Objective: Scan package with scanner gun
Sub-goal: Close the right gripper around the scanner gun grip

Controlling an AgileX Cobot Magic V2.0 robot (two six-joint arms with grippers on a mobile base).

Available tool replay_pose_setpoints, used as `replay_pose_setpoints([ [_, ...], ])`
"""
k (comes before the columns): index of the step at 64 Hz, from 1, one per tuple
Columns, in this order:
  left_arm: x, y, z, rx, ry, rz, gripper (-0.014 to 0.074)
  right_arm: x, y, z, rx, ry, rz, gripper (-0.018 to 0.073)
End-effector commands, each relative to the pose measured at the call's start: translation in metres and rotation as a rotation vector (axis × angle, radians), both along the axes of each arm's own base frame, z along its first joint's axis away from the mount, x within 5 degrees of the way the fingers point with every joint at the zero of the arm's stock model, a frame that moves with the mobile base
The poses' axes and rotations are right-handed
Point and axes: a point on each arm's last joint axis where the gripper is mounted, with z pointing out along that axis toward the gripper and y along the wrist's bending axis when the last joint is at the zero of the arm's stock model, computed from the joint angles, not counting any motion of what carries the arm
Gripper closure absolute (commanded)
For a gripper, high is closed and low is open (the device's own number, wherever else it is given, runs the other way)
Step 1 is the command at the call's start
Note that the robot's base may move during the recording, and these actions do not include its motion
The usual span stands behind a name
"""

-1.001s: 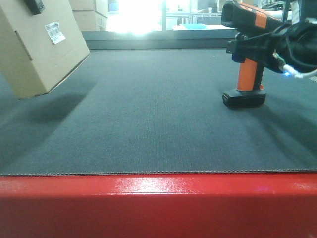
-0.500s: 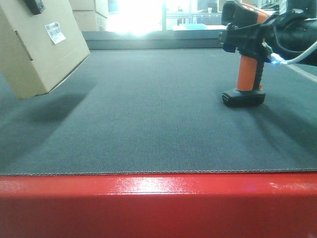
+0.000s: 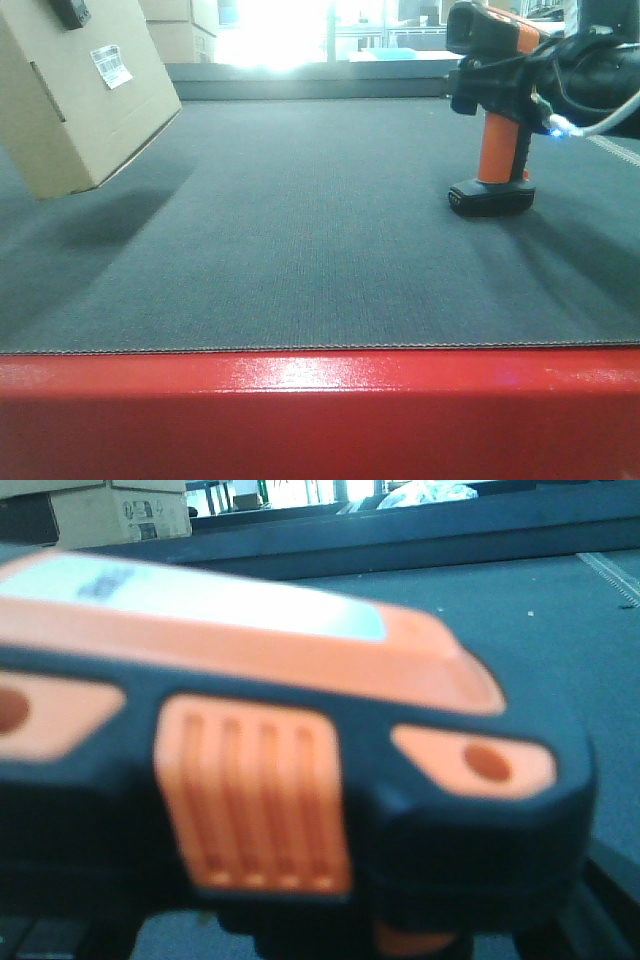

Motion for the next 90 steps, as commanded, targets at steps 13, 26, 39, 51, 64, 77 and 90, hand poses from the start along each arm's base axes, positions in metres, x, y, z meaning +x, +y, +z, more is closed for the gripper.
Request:
replay_pose_setpoints([
  [13,-0.003,0.001,0.011,-0.015,-0.039,0.006,0.0441,-0.003,0.002,0.002,-0.03,-0.026,0.037,0.001],
  [26,-0.003,0.001,0.011,-0.015,-0.039,0.006,0.0441,-0.006,-0.007,0.0,-0.035,-0.017,0.015,0.001],
  [39,-0.003,0.001,0.011,-0.015,-0.039,0.006,0.0441,-0.005,-0.021,0.002,-0.038,-0.041,-0.023,0.001],
  [51,-0.003,0.001,0.011,-0.015,-0.039,0.006,0.0441,-0.005,-0.018,0.002,-0.068,-0.041,0.018,0.001],
  [64,-0.003,0.001,0.011,-0.015,-0.039,0.006,0.0441,-0.005,-0.018,0.003,-0.071,-0.054,0.022,0.001],
  [77,-0.003,0.001,0.011,-0.015,-0.039,0.006,0.0441,-0.005,-0.017,0.004,-0.073,-0.063,0.028,0.0012],
  [90,-0.003,0.001,0.011,-0.015,-0.039,0.006,0.0441,-0.005,-0.017,0.004,-0.055,-0.067,0.026,0.0132],
])
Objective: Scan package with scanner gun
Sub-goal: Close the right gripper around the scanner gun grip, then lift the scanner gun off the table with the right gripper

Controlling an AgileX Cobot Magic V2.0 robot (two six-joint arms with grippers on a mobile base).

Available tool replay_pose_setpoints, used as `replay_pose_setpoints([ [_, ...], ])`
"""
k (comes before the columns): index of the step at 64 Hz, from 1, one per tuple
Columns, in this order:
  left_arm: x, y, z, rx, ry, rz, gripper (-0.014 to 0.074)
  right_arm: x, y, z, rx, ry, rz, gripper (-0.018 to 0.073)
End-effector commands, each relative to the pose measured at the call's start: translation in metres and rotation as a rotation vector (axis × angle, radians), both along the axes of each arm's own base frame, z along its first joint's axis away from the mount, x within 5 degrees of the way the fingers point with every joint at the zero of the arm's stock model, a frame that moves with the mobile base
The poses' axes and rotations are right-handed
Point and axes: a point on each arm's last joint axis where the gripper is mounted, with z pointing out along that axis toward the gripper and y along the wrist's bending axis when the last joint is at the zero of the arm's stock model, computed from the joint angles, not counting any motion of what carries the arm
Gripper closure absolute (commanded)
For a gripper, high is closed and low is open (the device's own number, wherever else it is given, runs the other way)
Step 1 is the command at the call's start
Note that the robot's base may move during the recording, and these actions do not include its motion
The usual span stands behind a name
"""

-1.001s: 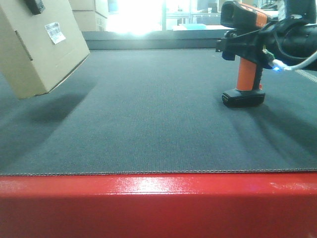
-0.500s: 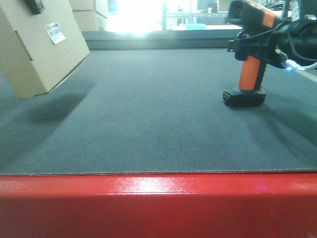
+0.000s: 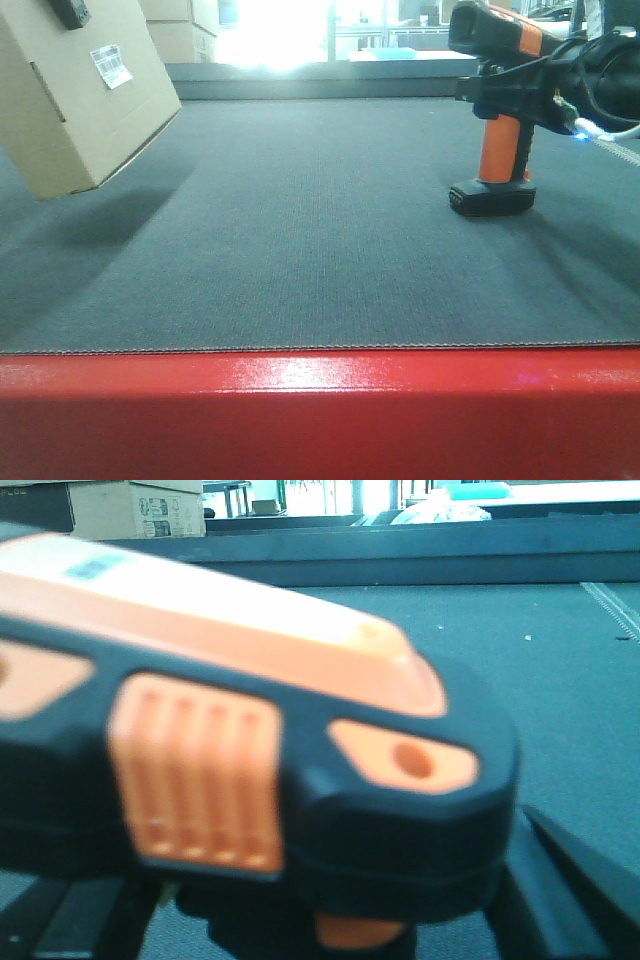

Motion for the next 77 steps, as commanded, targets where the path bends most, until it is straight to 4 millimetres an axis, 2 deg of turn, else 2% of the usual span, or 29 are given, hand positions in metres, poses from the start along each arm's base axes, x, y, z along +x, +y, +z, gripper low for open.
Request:
replay_pose_setpoints([
  [1,-0.003,0.001,0.011,-0.015,-0.039,0.006,0.0441,-0.001,-0.001,0.005,0.004,-0.035,-0.003,0.0151],
  [11,-0.003,0.001,0.011,-0.015,-0.039,0.006,0.0441,-0.001,-0.001,0.005,0.004,-0.035,-0.003,0.0298],
  [20,-0.003,0.001,0.011,-0.015,-0.039,0.006,0.0441,-0.001,-0.001,0.005,0.004,-0.035,-0.003,0.037],
  [34,-0.003,0.0,0.011,-0.017,-0.039,0.006,0.0441,-0.001,0.0,0.008,-0.007,-0.05,0.014,0.0378],
  [43,-0.003,-0.003,0.011,-0.057,-0.038,0.0,0.0441,-0.006,0.006,0.027,-0.06,-0.126,0.091,0.0375],
  [53,-0.003,-0.003,0.011,-0.061,-0.037,0.0,0.0434,-0.009,0.007,0.052,-0.096,-0.17,0.098,0.0375],
  [59,-0.003,-0.003,0.011,-0.055,-0.037,0.003,0.04,-0.006,0.007,0.067,-0.228,-0.194,0.096,0.0375],
  [77,-0.003,-0.003,0.011,-0.065,-0.032,0.023,0.0383,0.006,0.005,0.08,-0.364,-0.172,0.059,0.0375],
])
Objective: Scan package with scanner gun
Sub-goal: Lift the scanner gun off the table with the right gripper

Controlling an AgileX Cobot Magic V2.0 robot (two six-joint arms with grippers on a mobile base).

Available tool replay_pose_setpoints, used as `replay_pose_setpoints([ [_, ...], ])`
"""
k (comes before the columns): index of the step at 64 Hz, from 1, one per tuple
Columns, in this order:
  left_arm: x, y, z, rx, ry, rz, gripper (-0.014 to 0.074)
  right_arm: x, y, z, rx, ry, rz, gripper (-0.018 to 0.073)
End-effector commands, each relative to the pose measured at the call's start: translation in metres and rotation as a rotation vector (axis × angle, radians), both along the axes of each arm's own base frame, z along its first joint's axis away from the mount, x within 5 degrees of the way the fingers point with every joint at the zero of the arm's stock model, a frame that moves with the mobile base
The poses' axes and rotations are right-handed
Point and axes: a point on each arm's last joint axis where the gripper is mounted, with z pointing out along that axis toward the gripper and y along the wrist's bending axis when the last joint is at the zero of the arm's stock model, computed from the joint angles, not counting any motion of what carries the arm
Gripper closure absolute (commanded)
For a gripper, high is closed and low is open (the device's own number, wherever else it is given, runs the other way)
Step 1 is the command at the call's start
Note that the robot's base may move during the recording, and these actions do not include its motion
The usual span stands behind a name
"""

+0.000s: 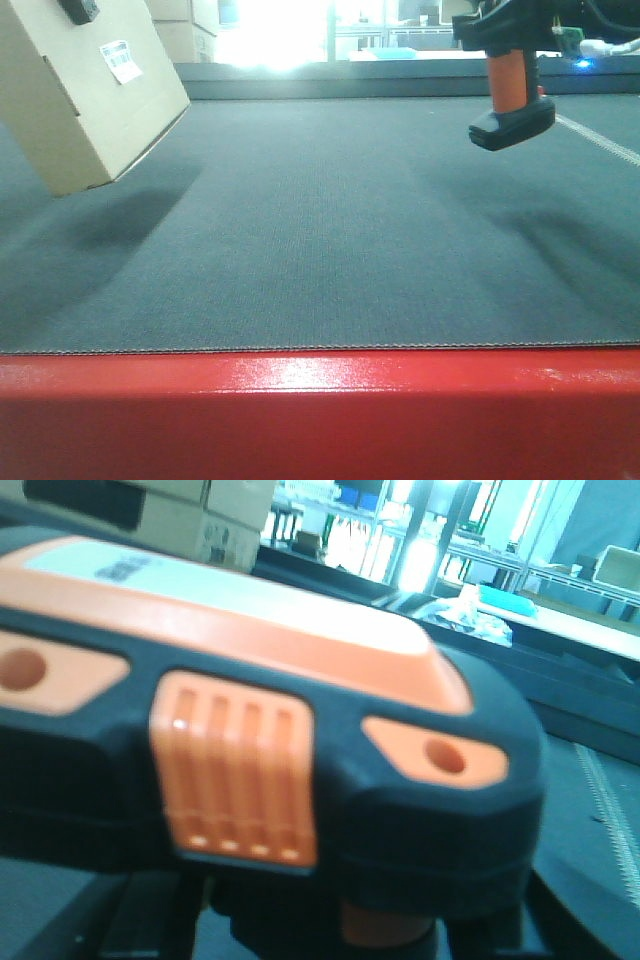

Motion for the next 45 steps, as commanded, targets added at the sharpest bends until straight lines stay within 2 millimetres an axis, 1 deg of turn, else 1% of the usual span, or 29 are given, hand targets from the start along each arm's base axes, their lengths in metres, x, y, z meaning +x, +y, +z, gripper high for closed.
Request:
replay_pose_setpoints([
  [1,-0.003,0.001,0.01,-0.017,-0.036,0.015,0.0383,0.002,-0.003,0.018,-0.034,-0.092,-0.032,0.0375],
  [11,-0.003,0.001,0.01,-0.017,-0.036,0.015,0.0383,0.004,-0.01,0.02,-0.093,-0.094,-0.101,0.0375],
  [22,-0.003,0.001,0.01,-0.017,-0.036,0.015,0.0383,0.004,-0.012,0.02,-0.129,-0.093,-0.121,0.0375],
  [30,-0.003,0.001,0.01,-0.017,-0.036,0.015,0.0383,0.004,-0.019,0.02,-0.101,-0.09,-0.17,0.0375],
  [45,-0.003,0.001,0.011,-0.018,-0.036,0.014,0.0383,0.005,-0.033,0.02,-0.099,-0.087,-0.21,0.0375],
])
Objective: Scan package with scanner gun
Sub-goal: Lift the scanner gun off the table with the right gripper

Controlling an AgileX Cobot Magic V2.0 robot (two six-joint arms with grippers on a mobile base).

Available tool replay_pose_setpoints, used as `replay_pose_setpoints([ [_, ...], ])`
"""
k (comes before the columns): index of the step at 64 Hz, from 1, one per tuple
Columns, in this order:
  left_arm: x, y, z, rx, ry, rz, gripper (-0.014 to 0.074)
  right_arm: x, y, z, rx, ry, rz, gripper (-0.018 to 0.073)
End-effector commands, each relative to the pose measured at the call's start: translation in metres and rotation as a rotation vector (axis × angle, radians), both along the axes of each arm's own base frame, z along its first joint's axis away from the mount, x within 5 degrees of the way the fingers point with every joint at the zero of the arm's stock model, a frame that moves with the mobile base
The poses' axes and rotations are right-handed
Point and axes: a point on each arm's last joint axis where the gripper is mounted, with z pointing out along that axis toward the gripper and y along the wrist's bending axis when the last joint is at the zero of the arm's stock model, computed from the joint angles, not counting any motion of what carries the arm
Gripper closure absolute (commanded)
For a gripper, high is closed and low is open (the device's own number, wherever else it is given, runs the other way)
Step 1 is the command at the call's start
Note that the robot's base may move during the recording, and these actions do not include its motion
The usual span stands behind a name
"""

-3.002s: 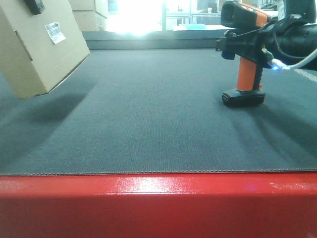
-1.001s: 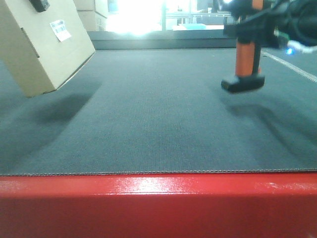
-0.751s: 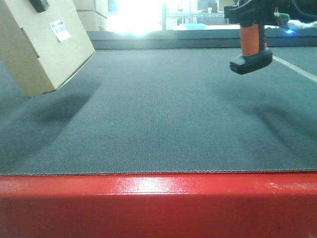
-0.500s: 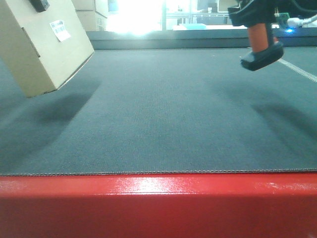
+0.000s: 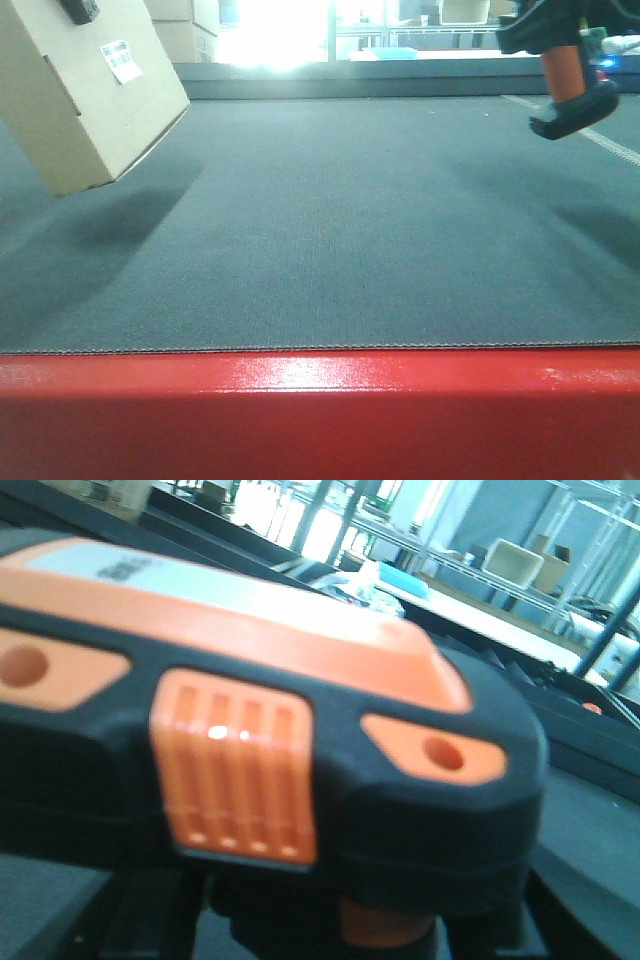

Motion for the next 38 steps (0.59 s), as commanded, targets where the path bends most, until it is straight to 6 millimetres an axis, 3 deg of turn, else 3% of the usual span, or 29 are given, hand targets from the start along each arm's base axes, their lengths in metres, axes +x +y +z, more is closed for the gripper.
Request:
replay_pose_setpoints([
  [1,-0.003,0.001,0.011,-0.018,-0.037,0.011,0.0383,0.0,-0.007,0.016,-0.005,-0.098,-0.032,0.0375],
  [17,-0.003,0.0,0.011,-0.02,-0.037,0.011,0.0383,0.017,-0.009,0.024,0.016,-0.13,-0.05,0.0375],
  [25,-0.003,0.0,0.011,-0.022,-0.037,0.01,0.0383,0.028,-0.008,0.02,0.022,-0.096,-0.044,0.0375],
  [38,-0.003,0.0,0.011,-0.024,-0.037,0.01,0.0383,0.031,-0.015,0.012,0.037,-0.06,-0.068,0.0375],
])
